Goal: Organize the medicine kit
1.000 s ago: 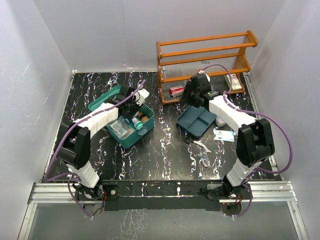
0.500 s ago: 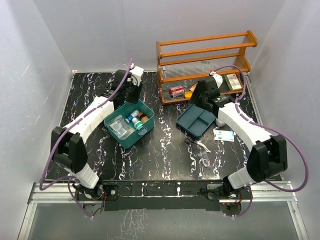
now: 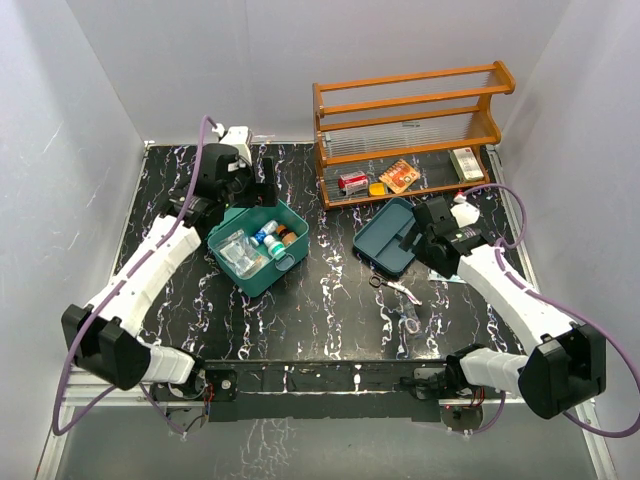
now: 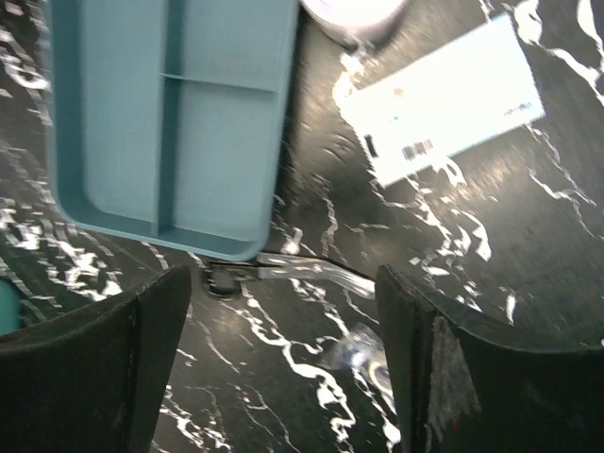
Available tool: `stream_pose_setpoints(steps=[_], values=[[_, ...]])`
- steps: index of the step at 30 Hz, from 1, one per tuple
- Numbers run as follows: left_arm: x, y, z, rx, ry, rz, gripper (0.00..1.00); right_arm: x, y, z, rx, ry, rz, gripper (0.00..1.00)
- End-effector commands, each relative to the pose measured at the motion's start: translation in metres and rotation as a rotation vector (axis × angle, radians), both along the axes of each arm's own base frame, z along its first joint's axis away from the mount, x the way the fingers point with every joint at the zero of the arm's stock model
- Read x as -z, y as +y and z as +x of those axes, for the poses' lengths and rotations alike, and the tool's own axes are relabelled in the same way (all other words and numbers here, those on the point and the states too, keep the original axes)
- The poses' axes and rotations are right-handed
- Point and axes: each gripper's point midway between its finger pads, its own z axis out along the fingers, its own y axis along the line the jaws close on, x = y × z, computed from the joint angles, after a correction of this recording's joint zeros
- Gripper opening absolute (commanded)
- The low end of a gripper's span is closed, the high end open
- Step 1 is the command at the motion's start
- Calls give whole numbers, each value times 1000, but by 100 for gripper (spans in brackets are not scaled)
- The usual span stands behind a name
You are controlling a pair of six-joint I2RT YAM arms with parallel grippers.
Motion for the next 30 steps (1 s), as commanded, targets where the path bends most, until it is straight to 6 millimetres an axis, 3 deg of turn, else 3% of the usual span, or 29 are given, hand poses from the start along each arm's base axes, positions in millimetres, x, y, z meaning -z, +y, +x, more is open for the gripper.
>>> stream_pose_setpoints(steps=[1,8,11,13,19,30], values=[[-11,-2,-24,-9,12,-121,99,12,-18,-17,105,70,-40,80],[-10,-1,-37,4,36,-144,99,36,-12,-33,89,168,-11,81],[-17,-4,-45,31,-2,-195,99,43,6,-40,-25,238,41,64],[-23,-5,-49,43,-37,-228,99,41,13,-48,-77,315,55,61],[-22,-14,-57,107,-40,-259,99,59,25,-63,-194,395,100,70],[-20,-18,-61,131,-19,-267,99,91,45,-87,-350,506,197,79]])
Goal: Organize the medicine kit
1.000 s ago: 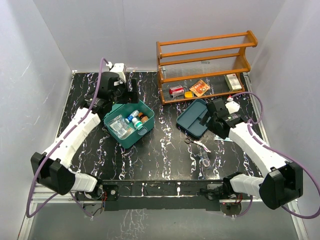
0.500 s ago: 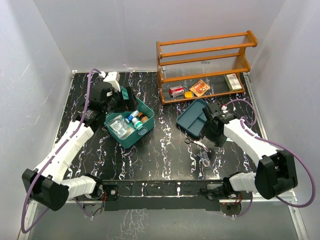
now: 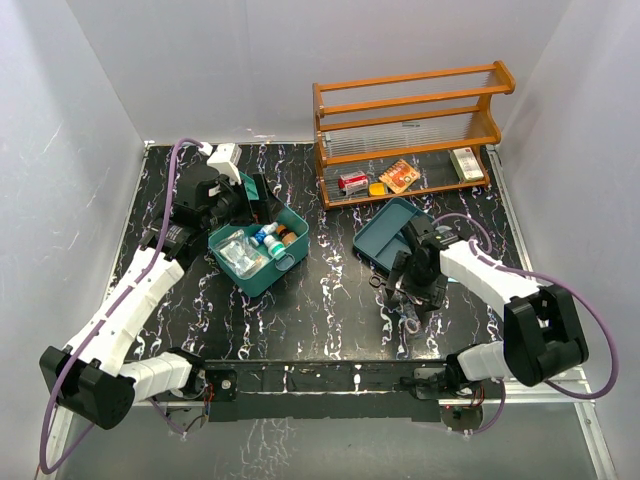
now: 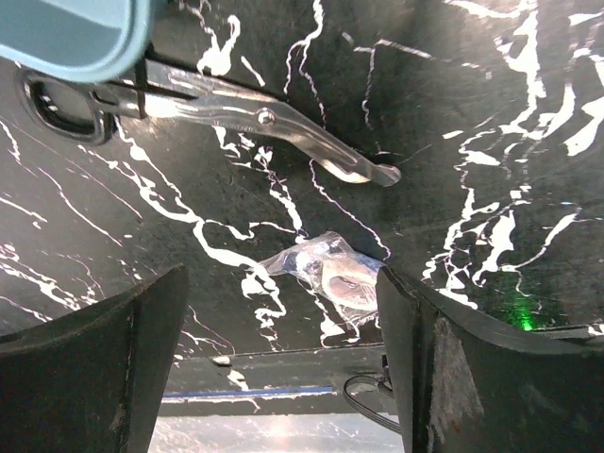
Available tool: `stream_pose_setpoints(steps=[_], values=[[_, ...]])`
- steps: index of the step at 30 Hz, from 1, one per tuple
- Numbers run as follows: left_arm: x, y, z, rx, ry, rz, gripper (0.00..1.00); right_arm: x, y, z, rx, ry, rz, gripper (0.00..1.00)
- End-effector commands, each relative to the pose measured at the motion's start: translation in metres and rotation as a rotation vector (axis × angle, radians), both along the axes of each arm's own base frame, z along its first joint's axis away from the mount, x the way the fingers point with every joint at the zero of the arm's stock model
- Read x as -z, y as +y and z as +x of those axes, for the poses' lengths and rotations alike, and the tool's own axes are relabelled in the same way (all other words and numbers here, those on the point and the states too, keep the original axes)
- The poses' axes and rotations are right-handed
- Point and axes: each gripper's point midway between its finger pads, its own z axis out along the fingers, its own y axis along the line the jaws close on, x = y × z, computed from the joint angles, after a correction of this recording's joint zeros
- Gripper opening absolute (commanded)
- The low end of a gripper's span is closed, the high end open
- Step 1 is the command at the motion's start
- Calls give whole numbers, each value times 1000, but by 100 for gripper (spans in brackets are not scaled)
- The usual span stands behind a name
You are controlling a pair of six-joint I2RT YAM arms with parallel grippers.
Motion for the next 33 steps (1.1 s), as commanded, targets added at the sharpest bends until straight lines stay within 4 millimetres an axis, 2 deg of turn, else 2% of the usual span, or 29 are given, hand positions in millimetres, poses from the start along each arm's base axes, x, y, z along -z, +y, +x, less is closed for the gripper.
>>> stream_pose_setpoints(steps=[1,9,13,17,25,30,33], values=[[-7,-2,-3,19,-17,-23,99,10,14,-5,-74,27,86,80],[-1,0,-2,21,-6,3,99,13,15,-24,-96,78,117,85],[0,0,-1,19,-6,7,99,14,29,-31,-139,119,203,81],[0,0,0,21,-7,15,99,9,38,-33,-166,135,261,73],[4,1,0,21,4,28,99,-5,14,-26,-75,67,117,67],[5,2,1,19,4,34,99,-19,3,-26,-36,22,69,56],[6,1,1,19,8,37,99,-16,2,-33,-36,44,73,47]])
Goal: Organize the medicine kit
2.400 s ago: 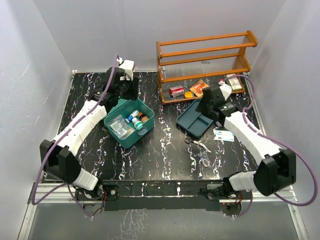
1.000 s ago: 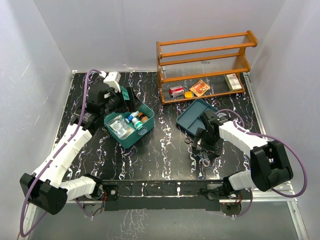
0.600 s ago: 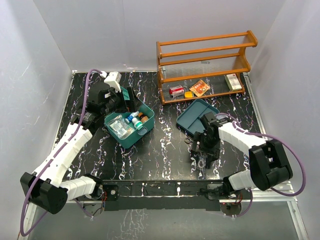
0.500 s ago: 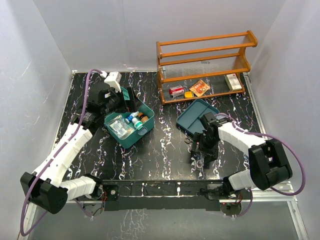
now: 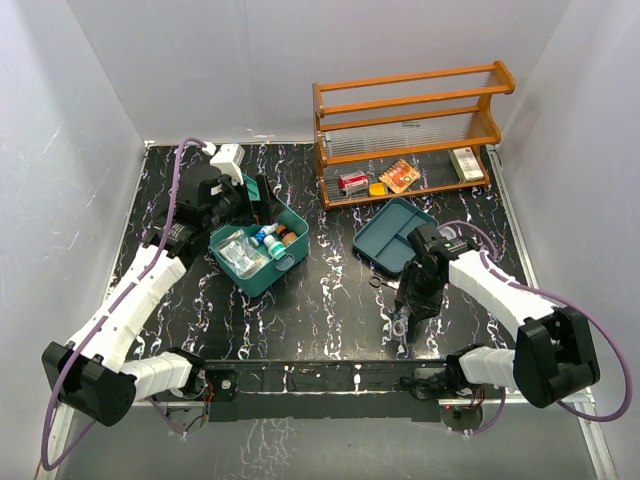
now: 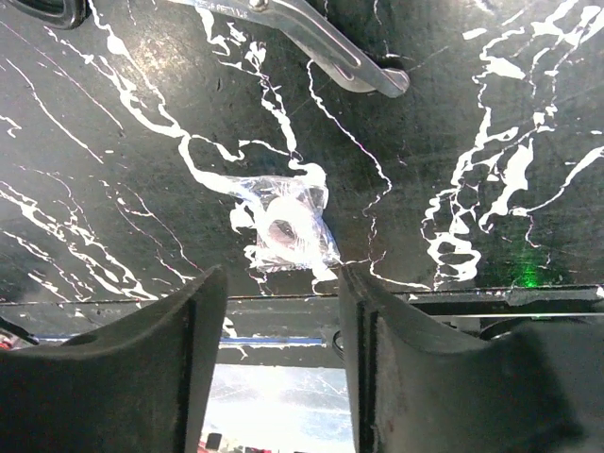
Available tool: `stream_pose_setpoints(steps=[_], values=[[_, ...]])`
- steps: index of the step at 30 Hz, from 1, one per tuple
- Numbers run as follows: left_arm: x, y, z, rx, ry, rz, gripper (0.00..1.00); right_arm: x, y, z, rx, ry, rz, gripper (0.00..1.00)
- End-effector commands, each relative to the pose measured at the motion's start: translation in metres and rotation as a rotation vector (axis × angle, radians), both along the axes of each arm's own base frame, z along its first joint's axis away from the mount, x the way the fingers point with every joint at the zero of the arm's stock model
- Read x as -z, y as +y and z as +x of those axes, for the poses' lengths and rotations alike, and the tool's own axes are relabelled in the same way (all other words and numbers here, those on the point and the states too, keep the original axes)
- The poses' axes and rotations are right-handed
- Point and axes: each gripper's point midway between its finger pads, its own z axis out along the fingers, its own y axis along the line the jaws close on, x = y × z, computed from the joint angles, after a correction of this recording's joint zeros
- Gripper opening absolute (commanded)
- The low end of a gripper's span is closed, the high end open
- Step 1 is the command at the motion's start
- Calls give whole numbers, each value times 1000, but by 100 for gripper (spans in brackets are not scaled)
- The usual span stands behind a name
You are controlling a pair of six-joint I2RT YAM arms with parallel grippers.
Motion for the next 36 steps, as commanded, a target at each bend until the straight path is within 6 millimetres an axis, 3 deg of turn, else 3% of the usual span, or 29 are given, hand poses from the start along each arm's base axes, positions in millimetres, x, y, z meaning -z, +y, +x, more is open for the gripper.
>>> stream_pose_setpoints(steps=[1,14,29,36], values=[[1,3,0,0,4,13,99,-6,-6,0,35,-6,-31,45],[2,-1,6,11,9,21,99,19,-2,-2,-21,74,-29,30],[3,-1,9,13,8,32,99,45,7,-16,-92,138,-29,28],[1,0,9,10,2,34,99,48,14,-9,-112,111,-16,13]])
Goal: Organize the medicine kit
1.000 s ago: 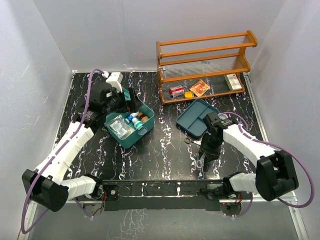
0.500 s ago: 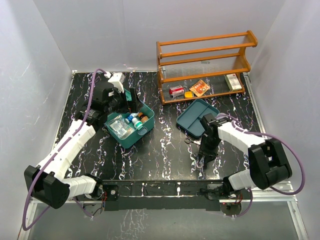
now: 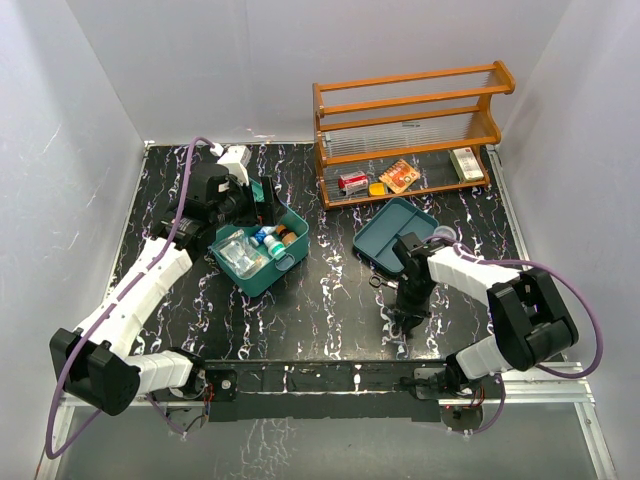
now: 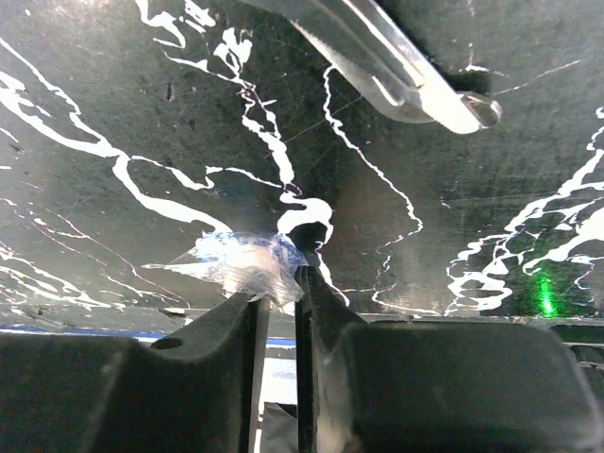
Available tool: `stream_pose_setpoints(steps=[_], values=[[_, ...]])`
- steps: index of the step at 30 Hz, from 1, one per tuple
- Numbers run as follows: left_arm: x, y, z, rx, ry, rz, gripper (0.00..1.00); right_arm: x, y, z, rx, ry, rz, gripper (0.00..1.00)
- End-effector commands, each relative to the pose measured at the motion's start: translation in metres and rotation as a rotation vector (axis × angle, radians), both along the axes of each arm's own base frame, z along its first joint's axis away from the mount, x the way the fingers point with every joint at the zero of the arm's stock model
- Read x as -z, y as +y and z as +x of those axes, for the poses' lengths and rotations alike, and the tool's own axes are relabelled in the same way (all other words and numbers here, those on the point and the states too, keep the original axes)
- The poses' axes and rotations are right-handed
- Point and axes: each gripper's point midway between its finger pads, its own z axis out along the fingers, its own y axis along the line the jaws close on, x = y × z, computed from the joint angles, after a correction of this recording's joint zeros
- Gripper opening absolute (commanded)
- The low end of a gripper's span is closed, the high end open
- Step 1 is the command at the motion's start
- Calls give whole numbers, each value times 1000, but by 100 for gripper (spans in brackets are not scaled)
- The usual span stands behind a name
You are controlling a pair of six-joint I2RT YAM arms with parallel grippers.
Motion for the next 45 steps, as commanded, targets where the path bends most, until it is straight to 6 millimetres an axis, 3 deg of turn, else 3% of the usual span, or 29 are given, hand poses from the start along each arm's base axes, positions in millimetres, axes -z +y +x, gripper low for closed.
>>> stream_pose_setpoints(steps=[1,6,10,16,20,26,33,40,45], values=[[-20,2,2,0,-46,-9,99,7,4,13,-19,-57,1,10],[-21,4,2,-6,-56,-2,99,-4,8,29,-22,-128,12,1],[-24,7,1,-15,-68,2,99,-30,14,56,-11,-249,29,0],[-25,8,2,-21,-78,5,99,-86,18,124,47,-493,17,0],[-28,7,4,-19,-77,4,99,-102,11,175,99,-582,-4,0],[-34,2,10,-5,-88,0,99,-100,-33,234,224,-568,-75,0],[-37,-6,19,29,-95,-2,99,-72,-78,264,271,-531,-190,0],[-39,-10,26,41,-100,6,99,-59,-83,288,299,-553,-188,0],[-39,-10,26,44,-100,12,99,-42,-76,294,289,-523,-155,0]])
